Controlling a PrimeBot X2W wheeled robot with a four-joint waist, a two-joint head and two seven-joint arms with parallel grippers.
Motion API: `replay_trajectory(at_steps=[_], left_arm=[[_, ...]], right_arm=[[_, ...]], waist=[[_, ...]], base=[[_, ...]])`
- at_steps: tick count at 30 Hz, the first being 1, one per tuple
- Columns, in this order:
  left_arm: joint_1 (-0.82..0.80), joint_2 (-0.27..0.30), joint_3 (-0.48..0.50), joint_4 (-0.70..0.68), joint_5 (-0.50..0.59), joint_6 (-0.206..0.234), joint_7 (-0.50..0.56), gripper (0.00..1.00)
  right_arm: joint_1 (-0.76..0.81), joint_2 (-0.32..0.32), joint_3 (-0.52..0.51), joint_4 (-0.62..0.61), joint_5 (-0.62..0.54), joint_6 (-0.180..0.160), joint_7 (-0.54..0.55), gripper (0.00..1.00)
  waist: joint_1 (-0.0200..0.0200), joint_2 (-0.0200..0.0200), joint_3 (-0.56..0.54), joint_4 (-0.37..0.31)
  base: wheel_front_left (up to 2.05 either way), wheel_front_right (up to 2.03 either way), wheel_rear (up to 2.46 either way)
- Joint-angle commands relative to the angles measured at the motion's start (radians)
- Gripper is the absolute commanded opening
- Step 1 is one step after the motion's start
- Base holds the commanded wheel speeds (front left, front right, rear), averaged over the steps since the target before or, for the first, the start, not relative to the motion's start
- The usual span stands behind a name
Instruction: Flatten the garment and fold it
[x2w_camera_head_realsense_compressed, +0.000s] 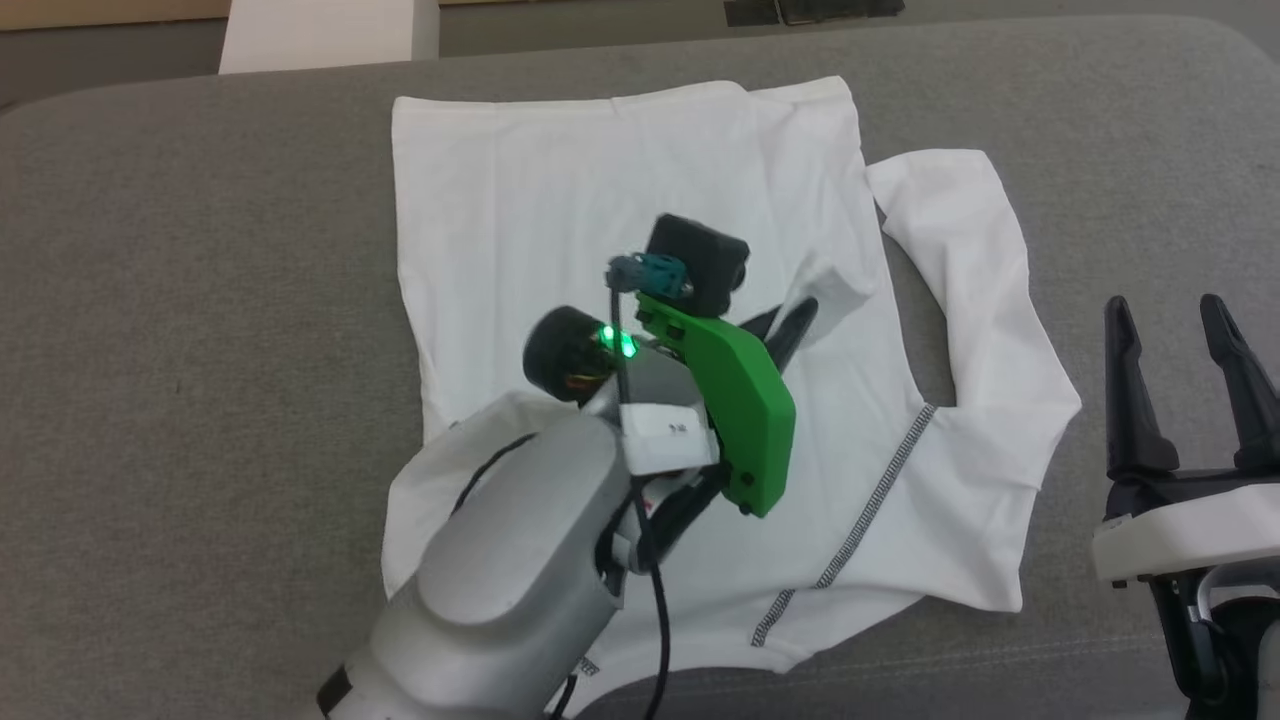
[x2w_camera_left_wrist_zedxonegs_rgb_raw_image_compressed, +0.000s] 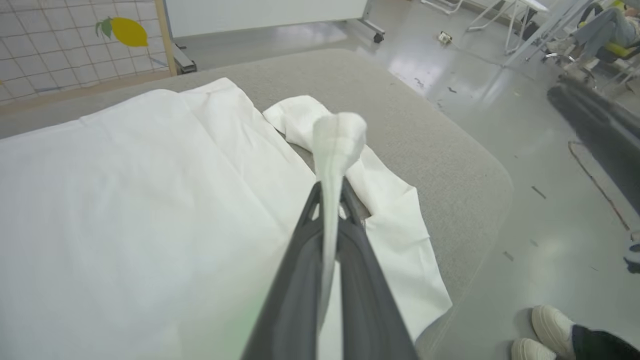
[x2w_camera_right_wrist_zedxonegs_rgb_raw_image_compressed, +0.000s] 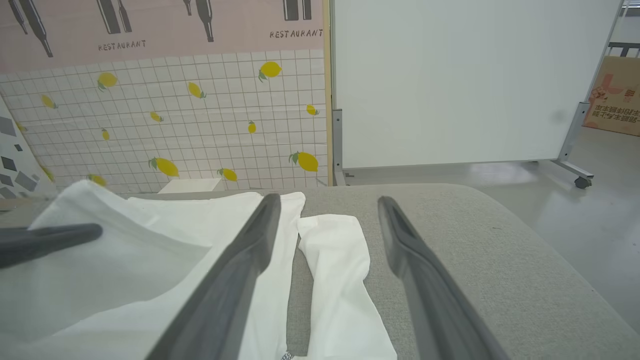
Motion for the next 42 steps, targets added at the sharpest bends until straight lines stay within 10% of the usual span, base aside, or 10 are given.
replay_trajectory(at_steps=[1, 16, 18, 19, 30, 42], left_arm=[[-0.003, -0.005, -0.016, 0.044, 0.011, -0.005, -0.012, 0.00], [-0.047, -0.030, -0.331, 0.373, -0.014, -0.057, -0.013, 0.03], [-0.046, -0.030, -0.365, 0.391, -0.030, -0.067, -0.001, 0.89], [-0.045, -0.030, -0.376, 0.400, -0.044, -0.072, 0.004, 1.00], [-0.087, -0.028, -0.232, 0.277, -0.181, -0.037, -0.256, 1.00], [0.029, 0.226, 0.100, 0.107, -0.108, 0.083, -0.631, 1.00]], right_arm=[[-0.010, 0.000, 0.007, -0.001, 0.010, -0.002, -0.004, 1.00], [-0.043, 0.000, 0.028, 0.067, 0.052, -0.002, -0.061, 1.00], [-0.044, 0.000, 0.027, 0.072, 0.053, -0.002, -0.064, 1.00], [-0.045, 0.000, 0.027, 0.075, 0.054, -0.002, -0.065, 1.00], [-0.062, 0.000, -0.012, 0.104, 0.008, -0.002, -0.035, 1.00], [-0.365, -0.074, -0.066, 0.367, -0.009, -0.002, 0.081, 1.00]], waist=[[0.0001, 0.0000, 0.028, -0.031], [0.0001, 0.0000, 0.100, -0.140], [0.0001, 0.0000, 0.101, -0.141], [0.0001, 0.0000, 0.101, -0.140], [0.0001, 0.0000, 0.074, -0.057], [0.0001, 0.0000, 0.154, 0.039]], base=[[0.00, 0.00, 0.00], [0.00, 0.00, 0.00], [0.00, 0.00, 0.00], [0.00, 0.00, 0.00], [0.00, 0.00, 0.00], [0.00, 0.00, 0.00]])
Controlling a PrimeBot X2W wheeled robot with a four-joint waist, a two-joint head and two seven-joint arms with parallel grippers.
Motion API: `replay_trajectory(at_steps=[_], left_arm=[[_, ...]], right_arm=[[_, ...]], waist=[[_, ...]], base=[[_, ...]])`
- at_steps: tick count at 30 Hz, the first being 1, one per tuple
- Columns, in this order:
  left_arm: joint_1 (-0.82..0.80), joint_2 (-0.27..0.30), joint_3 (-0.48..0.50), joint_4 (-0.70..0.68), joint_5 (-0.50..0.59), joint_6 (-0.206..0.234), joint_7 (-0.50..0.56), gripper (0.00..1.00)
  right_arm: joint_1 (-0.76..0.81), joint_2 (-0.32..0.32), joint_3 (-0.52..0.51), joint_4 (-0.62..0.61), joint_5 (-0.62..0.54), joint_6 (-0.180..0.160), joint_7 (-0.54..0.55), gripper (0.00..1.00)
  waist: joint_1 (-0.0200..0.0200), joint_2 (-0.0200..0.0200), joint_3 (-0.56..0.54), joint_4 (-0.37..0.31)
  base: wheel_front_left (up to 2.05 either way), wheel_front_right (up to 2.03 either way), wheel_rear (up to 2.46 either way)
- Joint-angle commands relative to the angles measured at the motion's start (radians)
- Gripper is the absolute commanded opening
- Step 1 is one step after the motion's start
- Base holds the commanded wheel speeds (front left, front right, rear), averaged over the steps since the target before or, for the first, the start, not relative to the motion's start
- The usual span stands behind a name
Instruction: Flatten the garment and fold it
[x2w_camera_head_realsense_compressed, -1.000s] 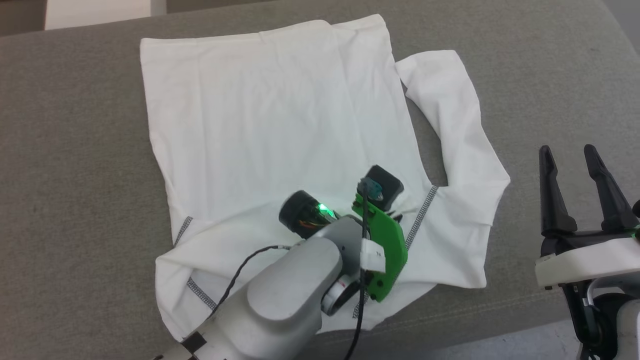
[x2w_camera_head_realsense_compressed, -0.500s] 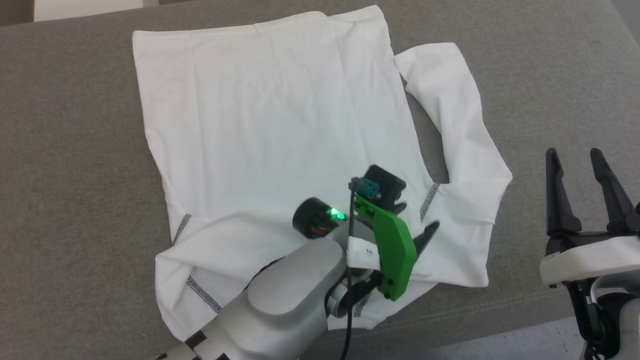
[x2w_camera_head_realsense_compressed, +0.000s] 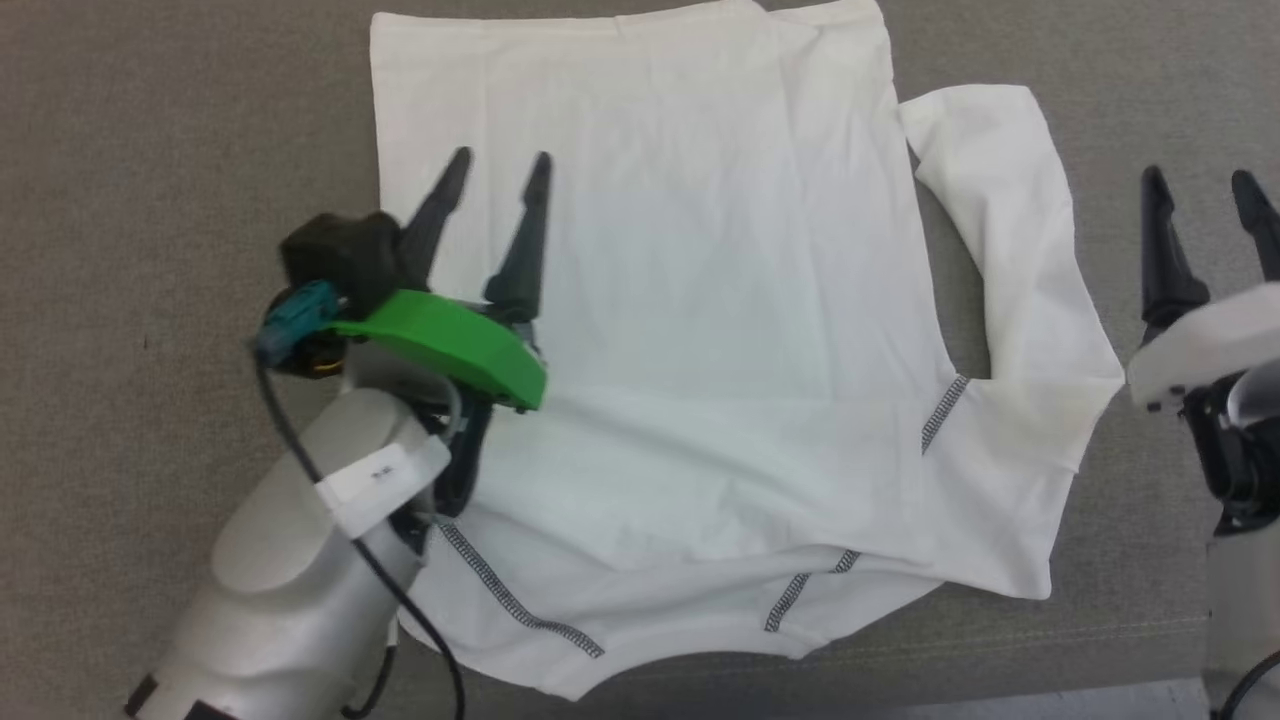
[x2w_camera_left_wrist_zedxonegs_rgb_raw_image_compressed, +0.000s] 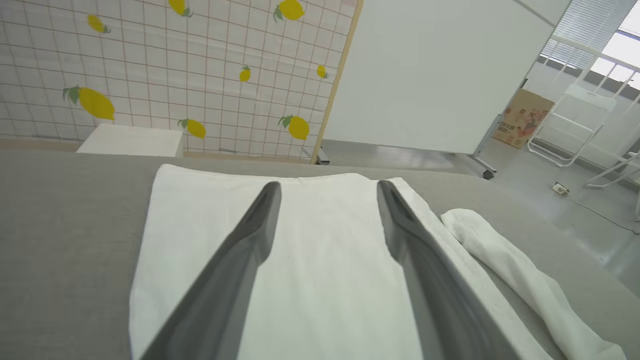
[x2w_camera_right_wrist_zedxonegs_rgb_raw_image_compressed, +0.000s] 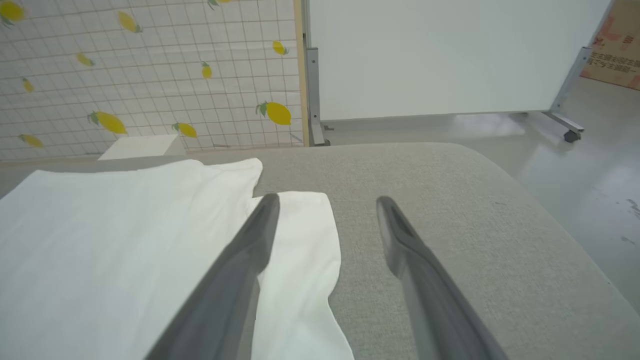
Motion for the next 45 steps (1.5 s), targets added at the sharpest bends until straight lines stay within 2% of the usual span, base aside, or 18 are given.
replay_trajectory(at_steps=[1, 5, 10, 16, 26, 27, 28, 29, 32, 38, 41, 45], left_arm=[[0.035, 0.019, 0.036, -0.020, 0.015, 0.011, -0.007, 1.00], [0.123, 0.043, 0.205, -0.122, 0.070, 0.038, -0.010, 1.00], [0.211, 0.023, 0.368, -0.237, 0.184, 0.016, -0.010, 1.00], [0.266, -0.024, 0.485, -0.307, 0.295, -0.035, -0.010, 1.00], [0.305, -0.129, 0.635, -0.330, 0.383, -0.130, -0.010, 1.00], [0.307, -0.137, 0.643, -0.329, 0.389, -0.138, -0.010, 1.00], [0.308, -0.146, 0.653, -0.326, 0.397, -0.148, -0.010, 1.00], [0.310, -0.152, 0.660, -0.323, 0.403, -0.155, -0.010, 1.00], [0.317, -0.173, 0.682, -0.309, 0.421, -0.177, -0.010, 1.00], [0.337, -0.199, 0.709, -0.262, 0.444, -0.207, -0.010, 1.00], [0.362, -0.206, 0.716, -0.233, 0.449, -0.220, -0.010, 1.00], [0.400, -0.213, 0.727, -0.209, 0.457, -0.230, -0.010, 1.00]], right_arm=[[-0.047, -0.013, -0.010, 0.036, 0.002, -0.002, 0.014, 1.00], [-0.181, -0.056, -0.037, 0.171, 0.003, -0.002, 0.062, 1.00], [-0.333, -0.115, -0.063, 0.328, -0.003, -0.002, 0.123, 1.00], [-0.462, -0.150, -0.092, 0.466, -0.012, -0.002, 0.218, 1.00], [-0.554, -0.163, -0.095, 0.560, -0.019, -0.002, 0.439, 1.00], [-0.556, -0.160, -0.095, 0.562, -0.016, -0.002, 0.461, 0.71], [-0.557, -0.156, -0.097, 0.563, -0.013, -0.002, 0.487, 0.22], [-0.556, -0.155, -0.096, 0.560, -0.012, -0.002, 0.503, 0.00], [-0.540, -0.154, -0.101, 0.526, -0.012, -0.002, 0.511, 0.00], [-0.457, -0.189, -0.139, 0.401, -0.066, -0.002, 0.423, 0.00], [-0.398, -0.198, -0.145, 0.304, -0.074, -0.002, 0.402, 0.00], [-0.305, -0.230, -0.136, 0.129, -0.076, -0.002, 0.426, 0.00]], waist=[[0.0001, 0.0000, 0.048, 0.038], [0.0001, 0.0000, 0.104, 0.069], [0.0001, 0.0000, 0.184, 0.113], [0.0001, 0.0000, 0.258, 0.146], [0.0001, 0.0000, 0.310, 0.161], [0.0001, 0.0000, 0.310, 0.160], [0.0001, 0.0000, 0.308, 0.159], [0.0001, 0.0000, 0.306, 0.158], [0.0001, 0.0000, 0.289, 0.151], [0.0001, 0.0000, 0.204, 0.133], [0.0001, 0.0000, 0.141, 0.121], [0.0001, 0.0000, 0.062, 0.110]], base=[[0.00, 0.00, 0.00], [0.00, 0.00, 0.00], [0.00, 0.00, 0.00], [0.00, 0.00, 0.00], [0.00, 0.00, 0.00], [0.00, 0.00, 0.00], [0.00, 0.00, 0.00], [0.00, 0.00, 0.00], [0.00, 0.00, 0.00], [0.00, 0.00, 0.00], [0.00, 0.00, 0.00], [0.00, 0.00, 0.00]])
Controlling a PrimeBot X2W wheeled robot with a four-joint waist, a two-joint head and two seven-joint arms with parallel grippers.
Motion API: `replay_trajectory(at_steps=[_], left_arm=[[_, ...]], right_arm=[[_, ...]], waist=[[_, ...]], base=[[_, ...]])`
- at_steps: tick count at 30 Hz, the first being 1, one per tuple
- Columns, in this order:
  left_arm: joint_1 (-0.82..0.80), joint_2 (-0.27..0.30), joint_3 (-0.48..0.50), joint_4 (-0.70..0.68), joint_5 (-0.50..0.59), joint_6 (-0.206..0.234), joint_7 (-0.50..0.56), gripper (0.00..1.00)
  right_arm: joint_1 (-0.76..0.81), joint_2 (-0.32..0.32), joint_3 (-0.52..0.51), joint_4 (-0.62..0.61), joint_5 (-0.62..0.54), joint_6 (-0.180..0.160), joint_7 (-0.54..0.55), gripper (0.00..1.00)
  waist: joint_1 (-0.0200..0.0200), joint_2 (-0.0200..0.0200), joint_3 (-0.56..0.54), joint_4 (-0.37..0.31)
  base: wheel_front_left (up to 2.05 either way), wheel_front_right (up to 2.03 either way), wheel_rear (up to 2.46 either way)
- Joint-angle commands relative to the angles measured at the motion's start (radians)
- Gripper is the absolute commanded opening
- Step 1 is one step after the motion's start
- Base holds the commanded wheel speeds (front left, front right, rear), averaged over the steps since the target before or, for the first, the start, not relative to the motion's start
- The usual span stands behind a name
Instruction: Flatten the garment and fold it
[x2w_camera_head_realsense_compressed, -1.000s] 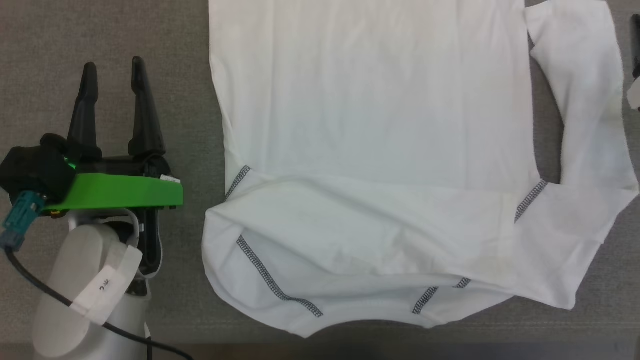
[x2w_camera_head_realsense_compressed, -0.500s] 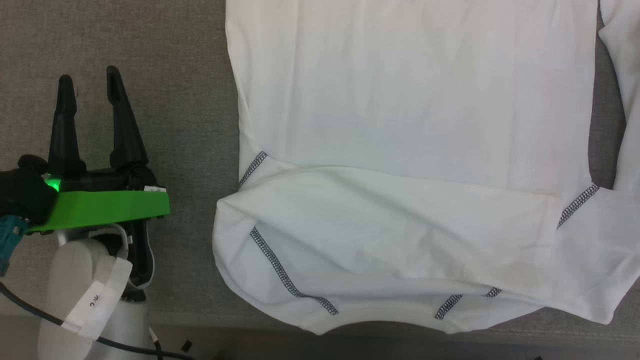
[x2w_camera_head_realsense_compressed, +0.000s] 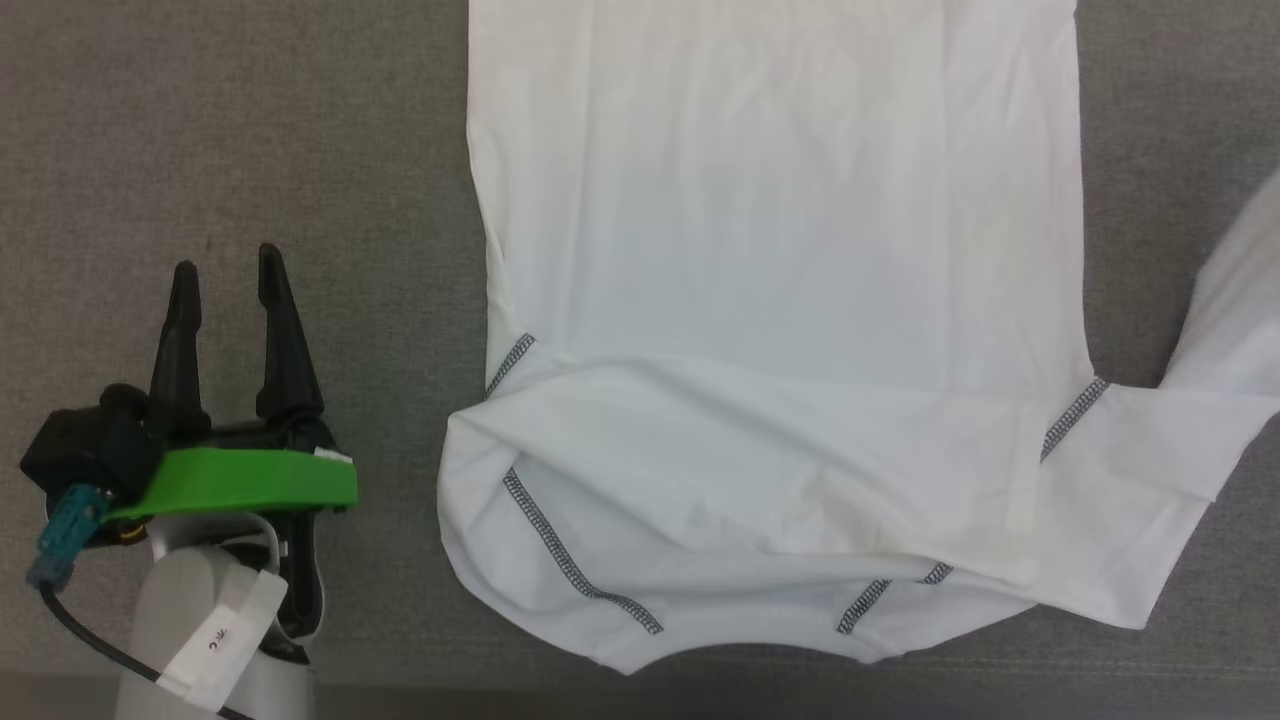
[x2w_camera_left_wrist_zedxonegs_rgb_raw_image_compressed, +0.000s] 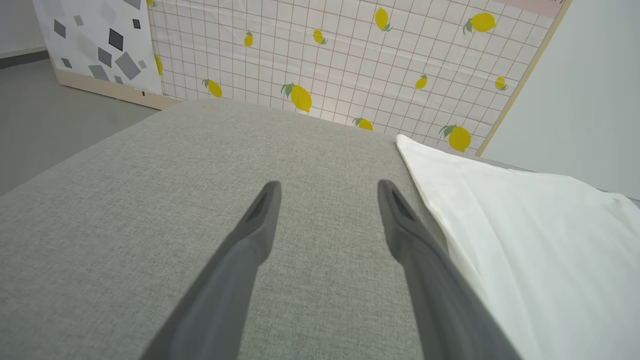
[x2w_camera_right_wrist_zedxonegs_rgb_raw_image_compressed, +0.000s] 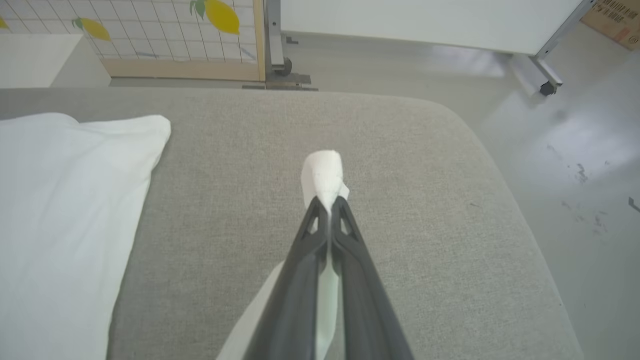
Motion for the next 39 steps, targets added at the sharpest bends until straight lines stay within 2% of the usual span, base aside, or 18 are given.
replay_trajectory(at_steps=[1, 5, 10, 13, 18, 25, 30, 39], left_arm=[[0.024, -0.005, 0.005, 0.007, 0.016, -0.008, -0.004, 1.00], [0.065, -0.011, 0.013, 0.024, 0.019, -0.015, -0.004, 1.00], [0.102, -0.019, 0.004, 0.030, 0.026, -0.017, -0.004, 1.00], [0.113, -0.022, -0.003, 0.031, 0.028, -0.019, -0.004, 1.00], [0.123, -0.026, -0.011, 0.033, 0.027, -0.021, -0.004, 1.00], [0.116, -0.032, -0.034, 0.036, 0.020, -0.023, -0.004, 1.00], [0.098, -0.035, -0.043, 0.044, 0.009, -0.027, -0.004, 1.00], [0.070, -0.039, -0.052, 0.058, 0.004, -0.035, -0.004, 1.00]], right_arm=[[0.037, -0.016, 0.001, -0.051, -0.002, -0.002, 0.013, 0.00], [0.134, -0.018, 0.015, -0.249, 0.010, -0.002, 0.074, 0.00], [0.238, 0.010, 0.074, -0.484, 0.025, -0.002, 0.149, 0.00], [0.278, 0.022, 0.136, -0.570, 0.038, -0.002, 0.167, 0.00], [0.314, 0.054, 0.318, -0.645, 0.038, -0.002, 0.180, 0.00], [0.286, 0.105, 0.589, -0.555, 0.029, -0.002, 0.151, 0.00], [0.258, 0.149, 0.765, -0.410, 0.049, -0.002, 0.105, 0.00], [0.205, 0.224, 0.985, -0.122, 0.077, -0.002, 0.010, 0.00]], waist=[[-0.0001, 0.0000, -0.104, -0.024], [-0.0001, 0.0000, -0.171, -0.026], [-0.0001, 0.0000, -0.228, -0.016], [-0.0001, 0.0000, -0.247, -0.007], [-0.0001, 0.0000, -0.262, 0.010], [-0.0001, 0.0000, -0.248, 0.041], [-0.0001, 0.0000, -0.229, 0.071], [-0.0001, 0.0000, -0.196, 0.115]], base=[[0.00, 0.00, 0.00], [0.00, 0.00, 0.00], [0.00, 0.00, 0.00], [0.00, 0.00, 0.00], [0.00, 0.00, 0.00], [0.00, 0.00, 0.00], [0.00, 0.00, 0.00], [0.00, 0.00, 0.00]])
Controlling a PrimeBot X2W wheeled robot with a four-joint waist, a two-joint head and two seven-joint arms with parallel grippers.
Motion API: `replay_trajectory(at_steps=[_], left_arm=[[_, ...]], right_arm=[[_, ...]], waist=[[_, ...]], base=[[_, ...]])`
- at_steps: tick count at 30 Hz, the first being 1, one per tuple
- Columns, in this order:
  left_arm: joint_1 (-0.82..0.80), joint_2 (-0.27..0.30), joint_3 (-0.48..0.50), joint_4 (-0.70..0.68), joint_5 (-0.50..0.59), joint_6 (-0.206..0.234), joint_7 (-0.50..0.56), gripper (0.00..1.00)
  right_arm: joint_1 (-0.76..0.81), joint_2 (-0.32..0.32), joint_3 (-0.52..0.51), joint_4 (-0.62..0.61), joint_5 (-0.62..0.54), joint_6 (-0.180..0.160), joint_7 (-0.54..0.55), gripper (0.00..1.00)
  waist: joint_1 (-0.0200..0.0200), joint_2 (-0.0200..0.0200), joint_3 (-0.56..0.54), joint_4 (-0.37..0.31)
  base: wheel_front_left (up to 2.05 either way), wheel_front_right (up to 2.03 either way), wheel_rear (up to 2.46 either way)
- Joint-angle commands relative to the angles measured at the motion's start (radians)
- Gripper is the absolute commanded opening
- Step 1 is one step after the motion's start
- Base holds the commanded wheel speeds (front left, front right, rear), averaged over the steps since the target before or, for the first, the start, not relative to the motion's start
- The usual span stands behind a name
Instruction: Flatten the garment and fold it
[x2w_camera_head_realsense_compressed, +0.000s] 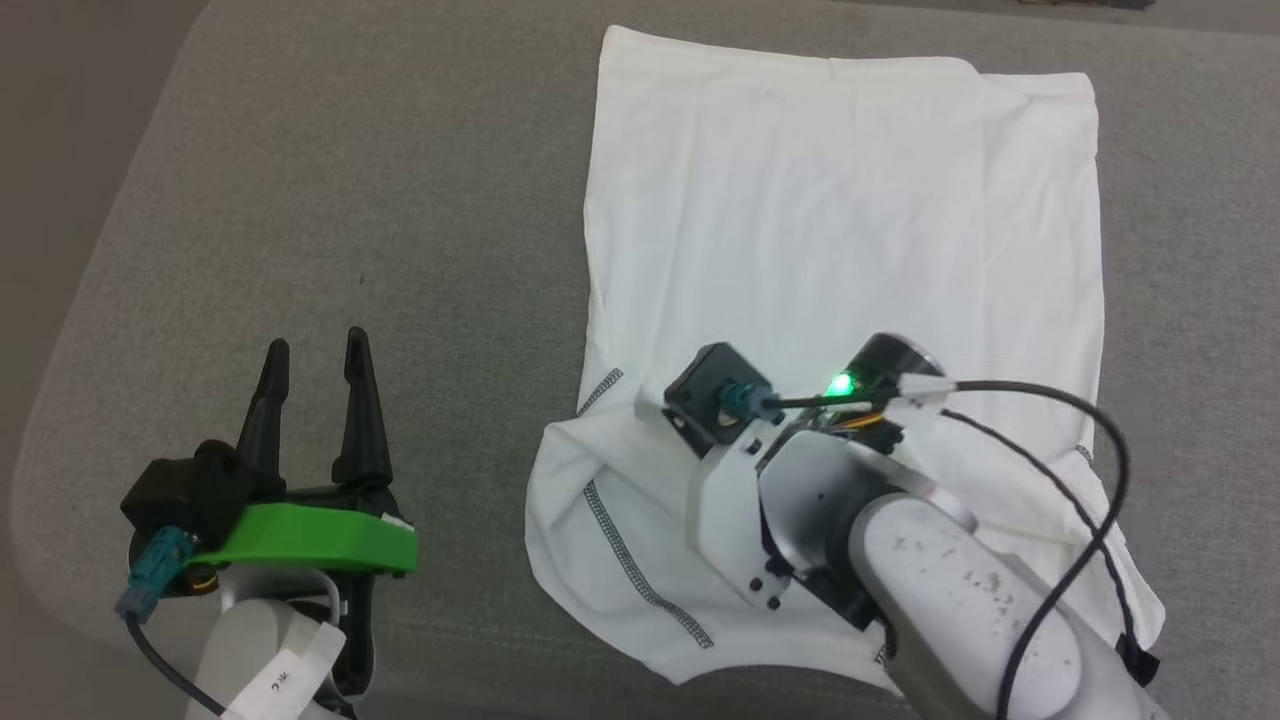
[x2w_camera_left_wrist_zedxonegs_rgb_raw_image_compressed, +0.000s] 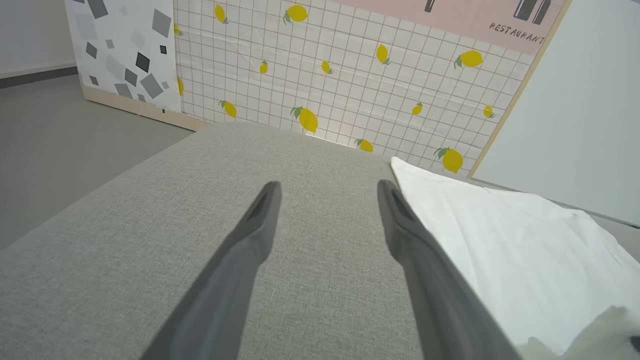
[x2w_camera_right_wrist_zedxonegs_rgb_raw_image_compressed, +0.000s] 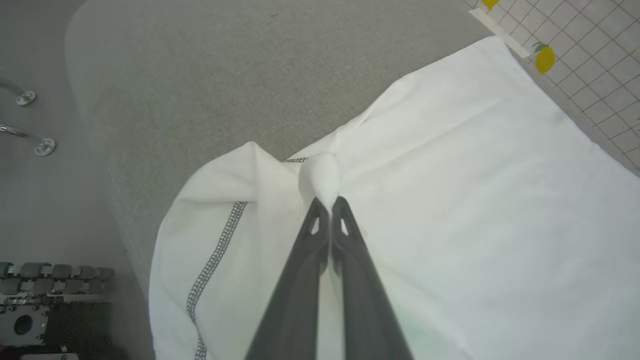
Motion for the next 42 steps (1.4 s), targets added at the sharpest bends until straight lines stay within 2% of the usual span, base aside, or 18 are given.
replay_trajectory(at_steps=[1, 10, 11, 12, 13, 16, 19, 23, 27, 34, 42], left_arm=[[-0.020, -0.005, -0.001, 0.002, -0.013, -0.005, -0.004, 1.00], [-0.028, -0.007, -0.004, 0.009, -0.020, -0.008, -0.004, 1.00], [-0.028, -0.007, -0.002, 0.010, -0.021, -0.008, -0.004, 1.00], [-0.027, -0.007, 0.000, 0.011, -0.022, -0.008, -0.004, 1.00], [-0.027, -0.007, 0.001, 0.012, -0.022, -0.008, -0.004, 1.00], [-0.025, -0.007, 0.003, 0.017, -0.020, -0.008, -0.004, 1.00], [-0.023, -0.007, 0.003, 0.021, -0.012, -0.009, -0.004, 1.00], [-0.024, 0.005, -0.004, 0.027, 0.009, -0.011, -0.004, 1.00], [-0.045, 0.034, -0.022, 0.039, 0.019, -0.014, 0.002, 1.00], [-0.197, 0.135, -0.090, 0.054, -0.001, -0.019, 0.081, 1.00], [-0.458, 0.277, -0.158, 0.121, -0.070, -0.020, 0.202, 1.00]], right_arm=[[-0.014, 0.009, 0.026, 0.042, 0.012, -0.002, -0.013, 0.00], [-0.020, 0.016, 0.163, 0.264, 0.101, -0.002, -0.004, 0.00], [-0.020, 0.014, 0.172, 0.275, 0.115, -0.002, 0.005, 0.23], [-0.022, 0.010, 0.187, 0.281, 0.132, -0.002, 0.014, 0.76], [-0.024, 0.009, 0.191, 0.283, 0.148, -0.002, 0.017, 1.00], [-0.027, 0.005, 0.180, 0.259, 0.195, -0.002, -0.005, 1.00], [-0.015, 0.008, 0.119, 0.197, 0.222, -0.002, -0.072, 1.00], [0.026, 0.013, -0.016, 0.068, 0.226, -0.002, -0.218, 1.00], [0.100, 0.021, -0.194, -0.059, 0.164, -0.002, -0.347, 1.00], [0.224, 0.052, -0.445, -0.212, 0.060, -0.002, -0.503, 1.00], [0.256, 0.071, -0.605, -0.243, 0.026, -0.002, -0.631, 1.00]], waist=[[0.0000, 0.0000, 0.015, 0.016], [0.0000, 0.0000, 0.033, 0.032], [0.0000, 0.0000, 0.033, 0.031], [0.0000, 0.0000, 0.032, 0.028], [0.0000, 0.0000, 0.031, 0.024], [0.0000, 0.0000, 0.022, 0.009], [0.0000, 0.0000, 0.009, -0.008], [0.0000, 0.0000, -0.007, -0.042], [0.0000, 0.0000, -0.013, -0.085], [0.0000, 0.0000, 0.039, -0.169], [0.0000, 0.0000, 0.154, -0.262]], base=[[0.00, 0.00, 0.00], [0.00, 0.00, 0.00], [0.00, 0.00, 0.00], [0.00, 0.00, 0.00], [0.00, 0.00, 0.00], [0.00, 0.00, 0.00], [0.00, 0.00, 0.00], [0.00, 0.00, 0.00], [0.00, 0.00, 0.00], [0.00, 0.00, 0.00], [0.00, 0.00, 0.00]])
